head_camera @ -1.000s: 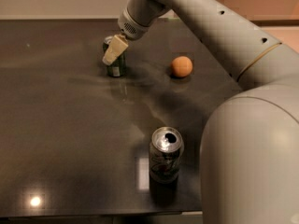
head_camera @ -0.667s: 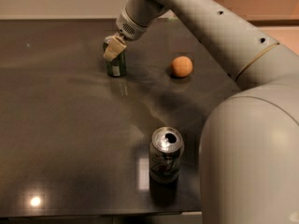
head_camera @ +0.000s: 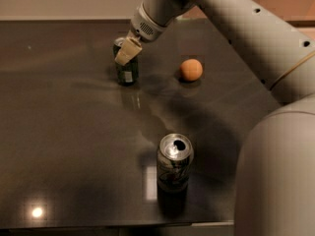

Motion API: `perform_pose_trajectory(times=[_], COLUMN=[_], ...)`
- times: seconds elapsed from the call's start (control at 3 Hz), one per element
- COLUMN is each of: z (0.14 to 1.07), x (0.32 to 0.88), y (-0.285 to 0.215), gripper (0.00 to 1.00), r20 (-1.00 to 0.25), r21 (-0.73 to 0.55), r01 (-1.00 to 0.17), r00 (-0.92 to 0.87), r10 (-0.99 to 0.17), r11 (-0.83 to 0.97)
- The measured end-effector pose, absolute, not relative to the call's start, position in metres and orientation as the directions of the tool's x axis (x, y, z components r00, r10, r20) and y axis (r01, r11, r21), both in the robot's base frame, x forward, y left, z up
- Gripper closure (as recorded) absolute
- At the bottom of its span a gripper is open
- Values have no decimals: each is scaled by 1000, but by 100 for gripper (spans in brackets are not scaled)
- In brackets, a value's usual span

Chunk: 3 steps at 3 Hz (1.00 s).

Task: Move green can near 7up can

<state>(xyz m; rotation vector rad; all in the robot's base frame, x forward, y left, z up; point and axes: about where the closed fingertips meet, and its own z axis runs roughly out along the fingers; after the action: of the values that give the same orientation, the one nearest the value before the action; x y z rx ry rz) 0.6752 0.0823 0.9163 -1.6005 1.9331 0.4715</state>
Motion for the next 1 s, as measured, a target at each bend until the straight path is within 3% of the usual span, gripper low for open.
perform_pose_trajectory(times=[0.33,1.0], z=[932,945], x=[631,539], y=[62,13], gripper=[100,100], r20=[-653,-687], r21=[-76,-53], r01=[-987,-998], r00=[-59,58], r10=[-755,-724], r11=[143,-30])
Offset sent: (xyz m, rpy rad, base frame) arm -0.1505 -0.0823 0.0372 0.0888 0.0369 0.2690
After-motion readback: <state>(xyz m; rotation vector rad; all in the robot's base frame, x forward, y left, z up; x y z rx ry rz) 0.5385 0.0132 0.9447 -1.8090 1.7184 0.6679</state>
